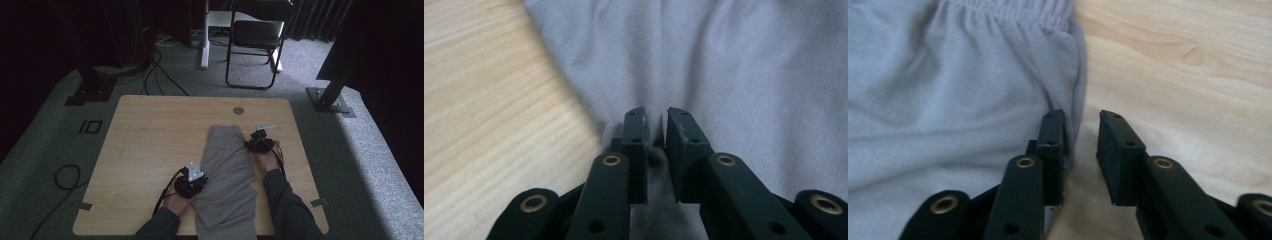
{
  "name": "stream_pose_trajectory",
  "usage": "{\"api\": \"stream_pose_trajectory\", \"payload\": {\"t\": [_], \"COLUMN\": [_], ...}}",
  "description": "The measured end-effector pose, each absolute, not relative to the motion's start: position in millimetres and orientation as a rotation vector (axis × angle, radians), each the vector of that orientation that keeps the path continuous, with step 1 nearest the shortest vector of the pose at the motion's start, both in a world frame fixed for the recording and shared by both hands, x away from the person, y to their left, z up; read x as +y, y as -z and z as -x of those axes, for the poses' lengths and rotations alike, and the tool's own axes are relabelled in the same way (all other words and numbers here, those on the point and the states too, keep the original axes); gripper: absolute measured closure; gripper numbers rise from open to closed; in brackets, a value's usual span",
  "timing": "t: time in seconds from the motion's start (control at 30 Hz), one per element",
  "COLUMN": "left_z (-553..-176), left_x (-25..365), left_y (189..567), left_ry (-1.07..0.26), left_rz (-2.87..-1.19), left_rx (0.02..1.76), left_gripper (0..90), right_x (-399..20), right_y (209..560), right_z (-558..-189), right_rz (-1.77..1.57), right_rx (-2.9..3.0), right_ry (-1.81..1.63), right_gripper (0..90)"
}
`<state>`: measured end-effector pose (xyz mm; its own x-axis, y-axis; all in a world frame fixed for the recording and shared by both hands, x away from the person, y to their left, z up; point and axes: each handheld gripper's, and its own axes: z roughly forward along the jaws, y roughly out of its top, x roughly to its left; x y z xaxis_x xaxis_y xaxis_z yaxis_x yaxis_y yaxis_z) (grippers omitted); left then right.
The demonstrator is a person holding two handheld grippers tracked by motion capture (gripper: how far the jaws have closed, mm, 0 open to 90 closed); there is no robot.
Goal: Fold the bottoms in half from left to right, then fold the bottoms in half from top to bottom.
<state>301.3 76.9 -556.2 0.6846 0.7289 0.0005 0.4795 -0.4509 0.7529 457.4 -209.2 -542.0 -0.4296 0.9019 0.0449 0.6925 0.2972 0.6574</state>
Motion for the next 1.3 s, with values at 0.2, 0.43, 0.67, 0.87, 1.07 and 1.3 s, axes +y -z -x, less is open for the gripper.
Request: {"api": "stream_pose_trajectory", "payload": {"t": [0.2,0.43,0.67,0.87,1.07,1.3], "left_z": [-298.8,-345.8,-381.9,-390.7,-400.4,-420.2], "left_x": [80.2,69.1,58.6,53.4,51.8,49.8], "left_y": [553.9,536.6,543.0,547.5,544.4,542.0], "left_ry": [-0.391,-0.452,-0.454,-0.446,-0.420,-0.404], "left_rz": [-2.102,-2.078,-2.095,-2.117,-2.098,-2.097], "left_rx": [0.918,0.973,1.067,1.074,1.075,1.106], "left_gripper": [72.7,70.2,69.9,67.7,60.1,56.7], "right_x": [-208.4,-209.0,-210.4,-215.6,-215.5,-219.9], "right_y": [543.2,544.3,544.8,545.6,545.2,544.1], "right_z": [-443.4,-430.8,-416.2,-405.3,-405.7,-414.1], "right_rz": [-1.403,-1.404,-1.413,-1.404,-1.413,-1.483], "right_rx": [2.245,2.240,2.244,2.250,2.251,2.222], "right_ry": [-0.885,-0.904,-0.921,-0.941,-0.938,-0.994], "right_gripper": [76.8,79.1,79.3,78.9,77.7,60.9]}}
